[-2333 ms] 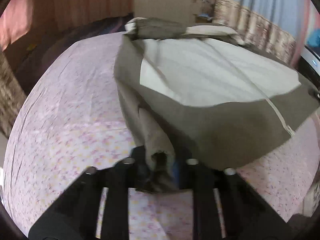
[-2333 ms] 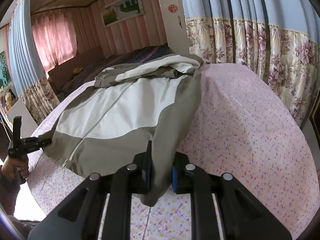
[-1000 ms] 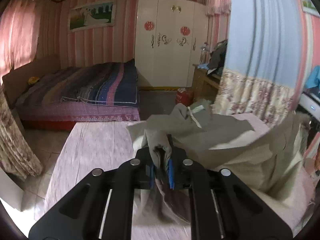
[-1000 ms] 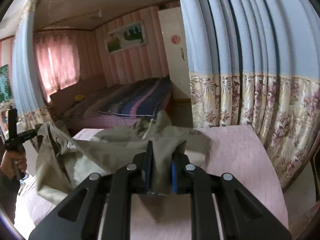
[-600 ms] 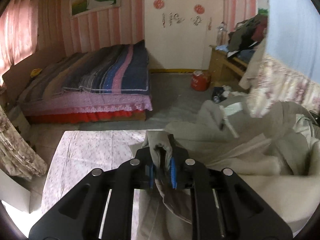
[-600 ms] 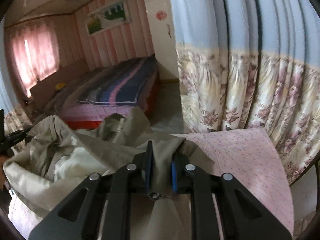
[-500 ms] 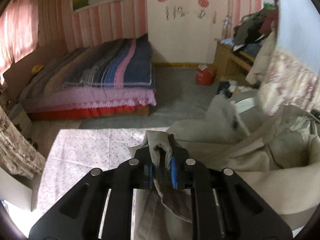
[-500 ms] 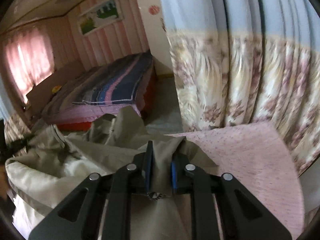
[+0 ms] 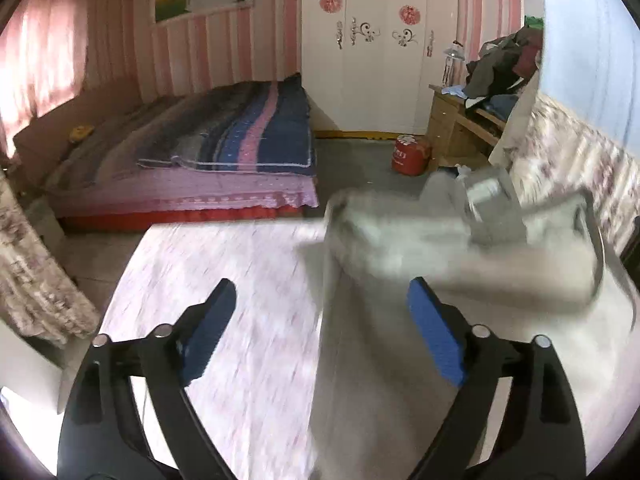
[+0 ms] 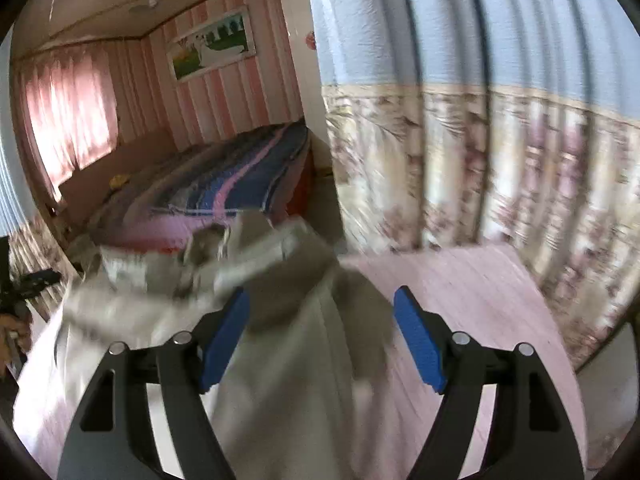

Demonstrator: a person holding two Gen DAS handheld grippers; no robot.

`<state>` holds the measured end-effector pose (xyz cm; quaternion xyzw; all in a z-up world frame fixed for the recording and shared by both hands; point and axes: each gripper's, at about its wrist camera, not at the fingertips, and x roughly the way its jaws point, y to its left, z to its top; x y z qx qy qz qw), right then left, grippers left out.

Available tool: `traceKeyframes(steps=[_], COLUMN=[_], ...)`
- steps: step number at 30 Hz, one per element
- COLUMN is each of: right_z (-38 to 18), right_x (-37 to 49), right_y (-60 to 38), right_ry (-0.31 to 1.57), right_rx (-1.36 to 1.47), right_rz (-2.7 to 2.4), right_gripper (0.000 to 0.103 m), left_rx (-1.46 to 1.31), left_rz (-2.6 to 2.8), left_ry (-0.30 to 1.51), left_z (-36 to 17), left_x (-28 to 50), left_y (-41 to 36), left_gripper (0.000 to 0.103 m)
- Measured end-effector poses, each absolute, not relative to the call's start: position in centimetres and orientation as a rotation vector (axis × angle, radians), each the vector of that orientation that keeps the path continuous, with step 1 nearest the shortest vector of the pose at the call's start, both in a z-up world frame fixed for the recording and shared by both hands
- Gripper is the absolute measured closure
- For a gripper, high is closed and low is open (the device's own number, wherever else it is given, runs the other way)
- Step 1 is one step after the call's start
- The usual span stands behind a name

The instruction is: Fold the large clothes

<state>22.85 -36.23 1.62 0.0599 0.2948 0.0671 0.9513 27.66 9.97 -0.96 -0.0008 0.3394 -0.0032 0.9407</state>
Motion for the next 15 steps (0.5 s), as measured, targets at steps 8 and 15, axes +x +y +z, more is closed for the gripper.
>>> traceKeyframes(steps=[8, 15], right_z=[-5.0, -7.3], right_x=[15.0, 16.2], right_y=[-37.2, -35.2], right_ry=[0.649, 0.709], right_rx=[0.185, 0.158], right_rz=[0.122, 0.144], right_gripper=[0.02, 0.02], left_rx=[-0.013, -0.037], left_rz=[-0.021, -0.018], left_ry=[0.694, 0.757], left_z=[-7.0, -9.4], left_x=[17.5, 18.7], left_y=[8.2, 7.1], left_gripper=[0.009, 0.003])
